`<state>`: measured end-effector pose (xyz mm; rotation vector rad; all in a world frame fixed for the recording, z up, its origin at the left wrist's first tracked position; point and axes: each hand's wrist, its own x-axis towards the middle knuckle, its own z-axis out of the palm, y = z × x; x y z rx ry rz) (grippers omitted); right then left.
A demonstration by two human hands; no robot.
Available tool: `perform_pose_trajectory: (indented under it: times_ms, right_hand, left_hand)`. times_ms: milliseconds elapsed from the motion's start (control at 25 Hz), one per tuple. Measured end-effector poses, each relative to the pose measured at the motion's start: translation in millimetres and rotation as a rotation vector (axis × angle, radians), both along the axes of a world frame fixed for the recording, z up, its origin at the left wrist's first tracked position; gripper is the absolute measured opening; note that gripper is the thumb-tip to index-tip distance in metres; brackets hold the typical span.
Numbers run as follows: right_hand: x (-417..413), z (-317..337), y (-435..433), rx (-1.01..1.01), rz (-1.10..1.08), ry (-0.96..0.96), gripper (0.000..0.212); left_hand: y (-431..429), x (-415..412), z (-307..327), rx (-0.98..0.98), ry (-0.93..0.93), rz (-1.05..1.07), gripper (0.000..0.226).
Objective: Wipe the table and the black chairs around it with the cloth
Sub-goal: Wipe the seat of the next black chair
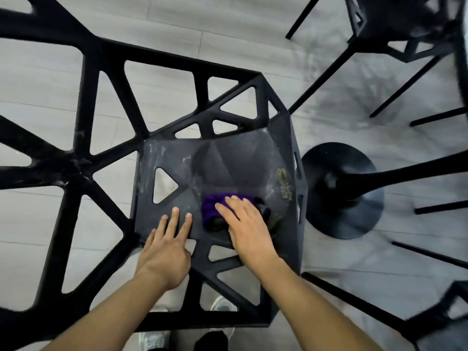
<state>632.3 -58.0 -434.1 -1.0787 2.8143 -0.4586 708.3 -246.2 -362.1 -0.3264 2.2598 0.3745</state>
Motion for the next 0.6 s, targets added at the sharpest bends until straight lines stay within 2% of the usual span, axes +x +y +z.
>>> perform_pose_trajectory:
  times_ms: [80, 120, 200, 280, 400, 480, 560, 600]
  right_hand:
    - [-25.7, 5.3, 18.6, 0.072, 0.118, 0.027, 0.056]
    - [-55.9, 4.8, 18.9, 0.063, 0.102, 0.053, 0.052]
    - [-134.1, 9.0, 16.4, -0.027, -0.114, 0.079, 0.047]
    - [-181.1, 14.6, 16.8, -0.111, -0.306, 0.022, 0.047]
    - [-122.7, 11.7, 29.0, -0.146, -0.405, 0.009, 0.049]
    - [-48.4, 16.5, 42.7, -0.135, -0.394, -0.015, 0.055]
    - [-0.2, 23.3, 53.3, -0.084, -0.309, -0.041, 0.060]
    - [-2.6, 23.1, 56.9, -0.067, -0.270, -0.037, 0.060]
  left_hand:
    - [4.9, -5.9, 0.9, -0.014, -0.009, 0.001, 0.074]
    - [7.4, -10.2, 1.7, -0.026, -0.008, 0.001, 0.072]
    - [12.0, -20.7, 2.4, -0.060, -0.026, 0.008, 0.068]
    - [13.7, -29.8, 0.5, -0.115, -0.012, -0.006, 0.062]
    - [14.9, -40.2, 2.1, -0.151, 0.151, -0.055, 0.049]
    - [14.4, -51.7, -3.7, -0.102, 0.244, -0.079, 0.056]
    - [10.0, -63.4, -13.5, -0.046, 0.235, -0.103, 0.063]
    - [7.1, -66.8, -19.6, -0.024, 0.217, -0.099, 0.064]
